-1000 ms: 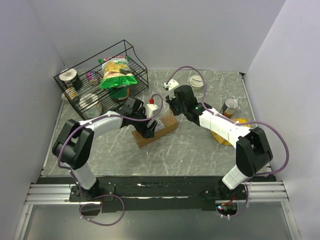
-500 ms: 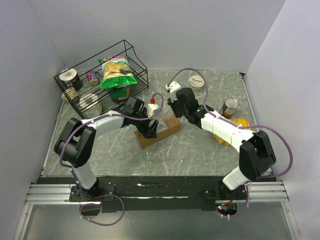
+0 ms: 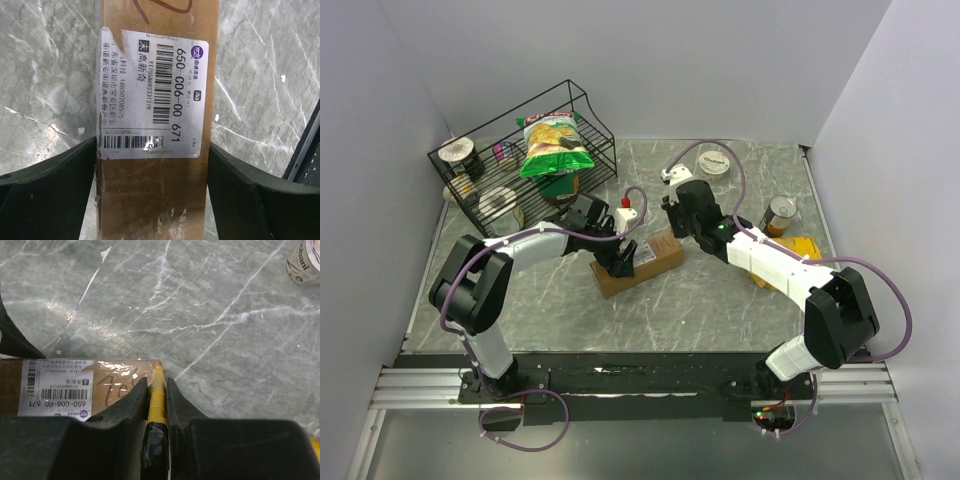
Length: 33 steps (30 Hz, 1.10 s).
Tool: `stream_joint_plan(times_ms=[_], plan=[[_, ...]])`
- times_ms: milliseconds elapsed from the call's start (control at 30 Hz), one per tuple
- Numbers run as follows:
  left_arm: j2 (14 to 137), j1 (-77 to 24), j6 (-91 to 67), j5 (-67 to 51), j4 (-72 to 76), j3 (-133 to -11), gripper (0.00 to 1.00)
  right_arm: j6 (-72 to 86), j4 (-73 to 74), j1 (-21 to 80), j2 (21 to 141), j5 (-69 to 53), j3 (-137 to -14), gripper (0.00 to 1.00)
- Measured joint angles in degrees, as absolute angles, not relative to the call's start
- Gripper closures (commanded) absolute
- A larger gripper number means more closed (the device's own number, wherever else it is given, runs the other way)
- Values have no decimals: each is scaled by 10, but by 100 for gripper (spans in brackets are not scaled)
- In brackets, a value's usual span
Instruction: Unpack the express box
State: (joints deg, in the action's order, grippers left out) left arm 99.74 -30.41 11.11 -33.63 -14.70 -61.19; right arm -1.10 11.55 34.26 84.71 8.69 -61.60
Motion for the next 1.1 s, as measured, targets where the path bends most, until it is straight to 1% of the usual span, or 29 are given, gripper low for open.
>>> stream_joint_plan(times_ms=[267,367,467,500,600,667,833,900,1100], plan=[[997,-321,116,-326,-142,-610,53,-11,146,342,848,94,-627,100],[997,-330,117,-316,-140,-610,58,-28,164,343,851,94,-637,100],[997,-335,114,-310,-139,-610,67,-37,188,344,861,99,-647,100],[997,-335,112,-310,-139,-610,74,-38,199,346,863,101,-647,100],[997,-335,111,-310,-139,-610,86,-39,223,354,869,109,-645,100],[999,-335,111,-310,-139,-611,91,-38,225,357,869,114,-644,100],[1004,-335,110,-311,-145,-617,92,-35,229,359,869,122,-645,100],[1006,-336,110,-311,-146,-618,94,-35,236,360,869,123,-647,100],[1014,-338,107,-314,-151,-627,95,-29,298,360,865,121,-667,100]])
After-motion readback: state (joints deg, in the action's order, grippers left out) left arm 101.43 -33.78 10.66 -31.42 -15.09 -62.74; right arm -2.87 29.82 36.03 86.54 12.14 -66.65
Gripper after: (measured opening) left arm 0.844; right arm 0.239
